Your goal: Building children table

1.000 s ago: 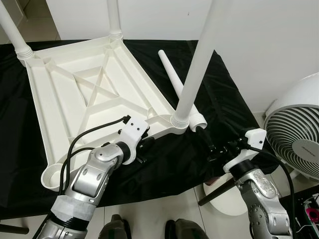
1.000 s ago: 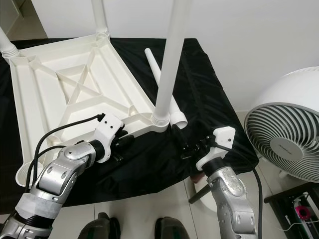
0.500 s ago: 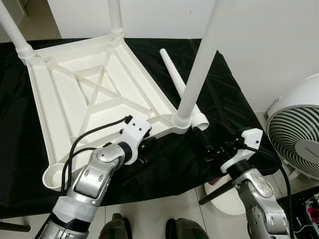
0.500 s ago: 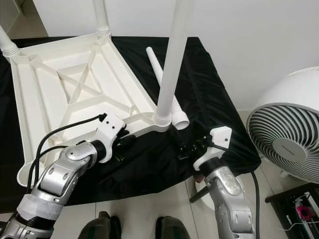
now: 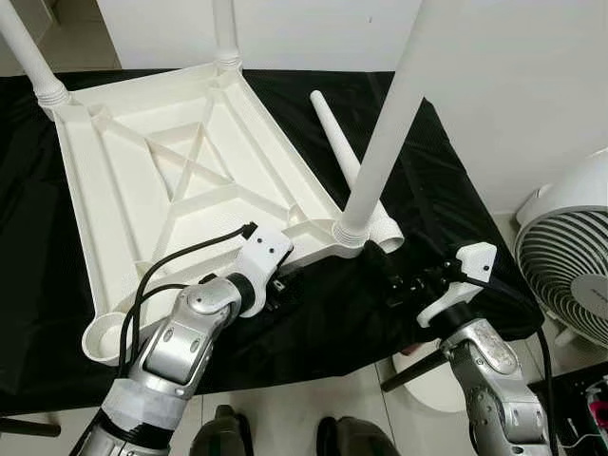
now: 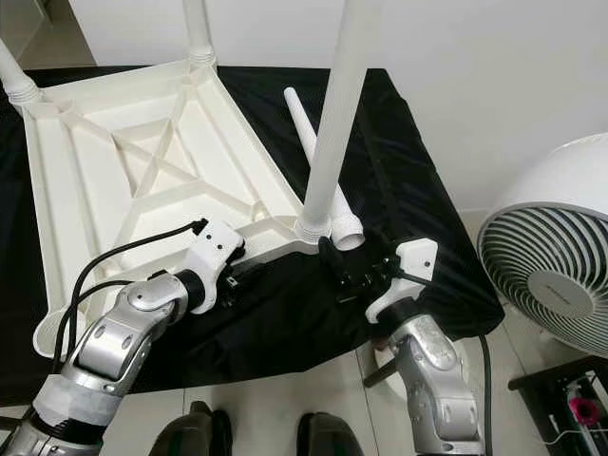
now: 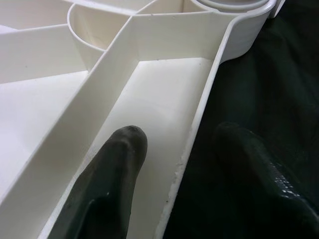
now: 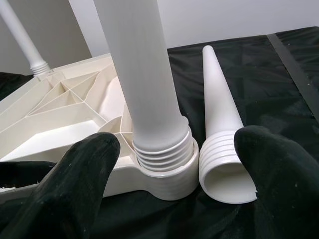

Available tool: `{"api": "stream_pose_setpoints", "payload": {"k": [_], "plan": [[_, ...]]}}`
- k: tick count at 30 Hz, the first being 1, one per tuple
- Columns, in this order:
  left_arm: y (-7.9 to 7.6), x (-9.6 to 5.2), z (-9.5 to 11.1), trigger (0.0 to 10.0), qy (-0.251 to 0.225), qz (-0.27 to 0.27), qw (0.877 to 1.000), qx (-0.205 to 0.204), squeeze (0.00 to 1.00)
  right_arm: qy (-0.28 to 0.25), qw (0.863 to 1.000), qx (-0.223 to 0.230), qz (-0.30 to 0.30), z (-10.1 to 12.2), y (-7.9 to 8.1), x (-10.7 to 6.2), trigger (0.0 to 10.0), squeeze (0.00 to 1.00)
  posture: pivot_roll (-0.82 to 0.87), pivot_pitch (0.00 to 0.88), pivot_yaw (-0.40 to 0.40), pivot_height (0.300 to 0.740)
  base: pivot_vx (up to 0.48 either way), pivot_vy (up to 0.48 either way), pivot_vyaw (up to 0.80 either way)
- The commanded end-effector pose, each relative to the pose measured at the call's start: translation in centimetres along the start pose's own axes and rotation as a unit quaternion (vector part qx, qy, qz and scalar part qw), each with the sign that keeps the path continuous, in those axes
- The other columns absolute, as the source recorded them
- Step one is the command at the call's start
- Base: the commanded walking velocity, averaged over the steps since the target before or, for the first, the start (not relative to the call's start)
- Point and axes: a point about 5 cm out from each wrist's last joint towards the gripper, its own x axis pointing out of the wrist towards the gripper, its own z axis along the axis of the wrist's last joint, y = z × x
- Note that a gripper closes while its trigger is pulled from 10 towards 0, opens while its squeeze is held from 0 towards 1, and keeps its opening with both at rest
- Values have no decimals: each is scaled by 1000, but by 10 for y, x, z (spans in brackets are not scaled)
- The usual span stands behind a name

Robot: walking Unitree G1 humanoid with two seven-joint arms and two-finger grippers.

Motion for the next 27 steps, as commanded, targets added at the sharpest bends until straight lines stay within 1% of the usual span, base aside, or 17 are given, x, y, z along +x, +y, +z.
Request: {"api": "stream_pose_setpoints", "payload": {"k": [1,2,4,6,8,11,12,14,16,17,18,20,22,24,25,27], "plan": [[10,-3,-8,10000,23,46,999,5,0,8,1000,-5,-2,-3,-1,0,10000,0,-45,78,-12,740,0,0,0],[10,-5,-3,10000,12,41,999,4,0,8,1000,-6,-2,-3,0,-1,10000,0,-44,80,-12,740,0,0,0],[9,-6,-1,10000,8,40,999,4,0,9,1000,-5,-1,-3,0,-1,10000,0,-44,80,-12,740,0,0,0],[10,-8,5,10000,-9,34,999,4,0,8,1000,-5,-1,-4,1,-2,10000,0,-44,81,-12,740,0,0,0],[10,-13,17,10000,-48,19,999,-6,0,7,1000,-3,0,-5,1,-5,10000,0,-42,83,-11,740,0,0,0],[10,-20,30,10000,-94,-10,995,-5,0,6,1000,0,4,-7,2,-8,10000,0,-40,84,-10,740,0,0,0],[10,-20,30,10000,-94,-10,995,-5,0,6,1000,0,4,-7,2,-8,10000,0,-40,84,-10,740,0,0,0],[8,-26,35,10000,-117,-34,993,-1,0,8,1000,1,5,-10,2,-11,10000,0,-40,84,-8,740,0,0,0],[8,-26,35,10000,-117,-34,993,-1,0,8,1000,1,5,-10,2,-11,10000,0,-40,84,-8,740,0,0,0],[7,-30,38,10000,-129,-46,991,3,0,13,1000,-1,2,-13,0,-12,10000,0,-39,85,-7,740,0,0,0],[7,-30,38,10000,-129,-46,991,3,0,13,1000,-1,2,-13,0,-12,10000,0,-39,85,-7,740,0,0,0],[14,-30,38,10000,-126,-30,992,10,0,18,1000,-2,-1,-16,0,-13,10000,0,-37,84,-4,740,0,0,0],[16,-30,37,10000,-122,-22,992,12,0,19,1000,-2,0,-16,0,-13,10000,0,-37,84,-4,740,0,0,0],[24,-29,33,10000,-104,7,994,25,0,20,1000,-4,2,-17,3,-11,10000,0,-34,85,-2,740,0,0,0],[24,-29,33,10000,-104,7,994,25,0,20,1000,-4,2,-17,3,-11,10000,0,-34,85,-2,740,0,0,0],[33,-30,32,10000,-98,45,993,40,0,16,1000,-10,-1,-16,5,-9,10000,0,-32,84,-2,740,0,0,0]]}}
